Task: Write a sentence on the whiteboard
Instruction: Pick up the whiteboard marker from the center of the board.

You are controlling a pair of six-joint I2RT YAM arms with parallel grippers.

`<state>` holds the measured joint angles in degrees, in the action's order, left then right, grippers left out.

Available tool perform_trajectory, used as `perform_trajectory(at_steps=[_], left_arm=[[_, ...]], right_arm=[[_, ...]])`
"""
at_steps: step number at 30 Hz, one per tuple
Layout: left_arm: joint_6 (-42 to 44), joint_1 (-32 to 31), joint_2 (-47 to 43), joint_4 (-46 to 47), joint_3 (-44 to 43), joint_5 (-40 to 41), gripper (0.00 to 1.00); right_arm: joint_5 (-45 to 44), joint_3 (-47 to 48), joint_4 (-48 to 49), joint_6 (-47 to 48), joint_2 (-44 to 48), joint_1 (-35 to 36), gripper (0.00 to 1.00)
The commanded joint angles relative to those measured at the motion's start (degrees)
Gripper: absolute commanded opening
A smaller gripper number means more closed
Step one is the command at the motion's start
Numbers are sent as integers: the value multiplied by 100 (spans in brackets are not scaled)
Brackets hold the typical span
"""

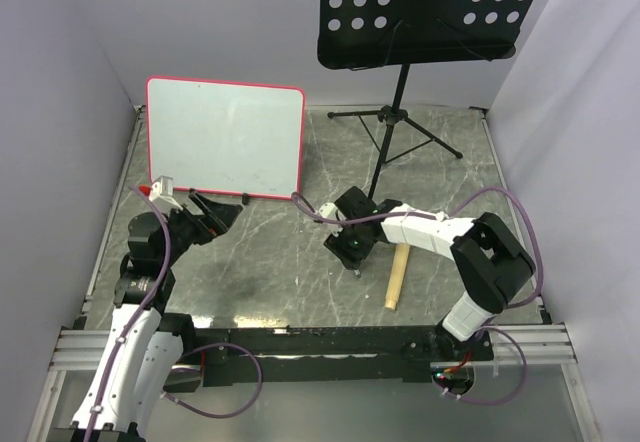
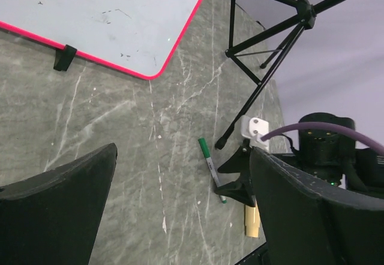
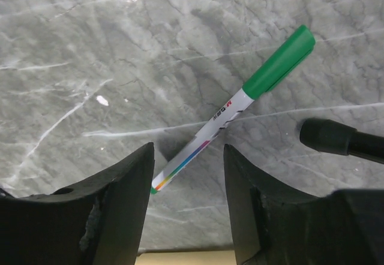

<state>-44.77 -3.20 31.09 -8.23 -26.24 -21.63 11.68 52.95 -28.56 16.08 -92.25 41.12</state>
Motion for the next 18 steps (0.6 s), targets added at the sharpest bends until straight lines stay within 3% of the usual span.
perform_trajectory(at_steps=[1, 9, 13, 18], left_arm=[[-233, -14, -129, 243, 92, -78, 97], [-400, -22, -104, 471, 242, -482, 98], [-602, -75, -94, 779, 461, -930, 98], [-1173, -688, -7, 1945, 953, -1011, 99]], right_arm=[[-175, 242, -9, -113, -162, 27, 54], [-430, 260, -89, -78, -478, 19, 36], [-518, 242, -98, -17, -522, 18, 19], [-90, 269, -115, 132, -268, -122, 11]])
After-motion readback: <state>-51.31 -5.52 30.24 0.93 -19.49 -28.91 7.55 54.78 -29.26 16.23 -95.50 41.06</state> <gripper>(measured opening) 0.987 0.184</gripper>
